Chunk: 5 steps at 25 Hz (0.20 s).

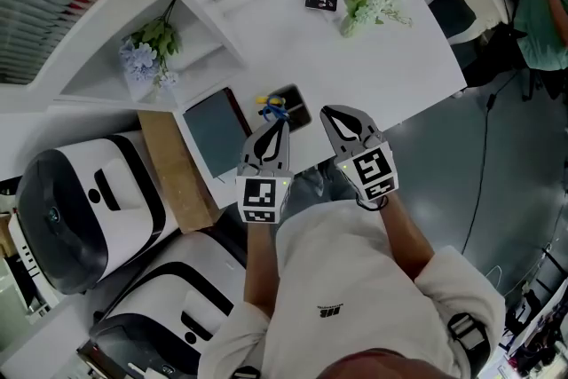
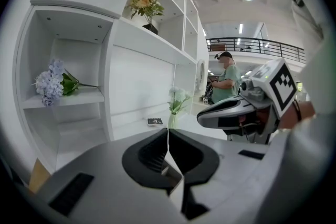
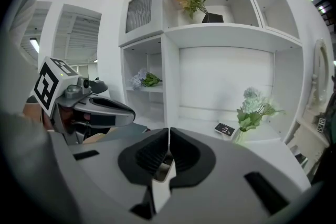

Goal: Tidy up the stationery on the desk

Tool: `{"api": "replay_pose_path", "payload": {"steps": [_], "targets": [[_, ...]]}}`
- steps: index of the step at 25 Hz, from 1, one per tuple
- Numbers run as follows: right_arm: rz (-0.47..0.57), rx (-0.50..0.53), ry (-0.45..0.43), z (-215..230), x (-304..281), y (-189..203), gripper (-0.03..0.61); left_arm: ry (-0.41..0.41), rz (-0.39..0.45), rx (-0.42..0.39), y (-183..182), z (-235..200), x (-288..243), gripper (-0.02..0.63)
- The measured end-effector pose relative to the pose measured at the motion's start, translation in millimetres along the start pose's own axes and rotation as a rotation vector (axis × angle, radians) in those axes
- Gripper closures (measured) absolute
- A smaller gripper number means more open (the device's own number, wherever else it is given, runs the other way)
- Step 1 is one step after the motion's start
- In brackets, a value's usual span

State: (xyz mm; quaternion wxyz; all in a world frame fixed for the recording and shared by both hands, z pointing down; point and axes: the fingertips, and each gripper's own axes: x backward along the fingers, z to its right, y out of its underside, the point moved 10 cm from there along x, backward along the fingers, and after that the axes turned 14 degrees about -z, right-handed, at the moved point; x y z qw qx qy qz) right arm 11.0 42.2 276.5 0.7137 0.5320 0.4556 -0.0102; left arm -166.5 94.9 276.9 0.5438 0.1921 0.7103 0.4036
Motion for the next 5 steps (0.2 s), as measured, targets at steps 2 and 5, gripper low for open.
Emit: {"api": "replay_pose_path", "payload": {"steps": [2,5], "targets": [[0.001,0.000,0.000,-0.5,2.0,1.9,0.574,-0.001,-0.001,0.005,2.5,2.8,0.6,0.614],[0.001,-0.006,0.001,-1.1,4.1,4.4,0.575,0.000,-0.006,0.010,5.8,5.9,0.8,0.614]]}}
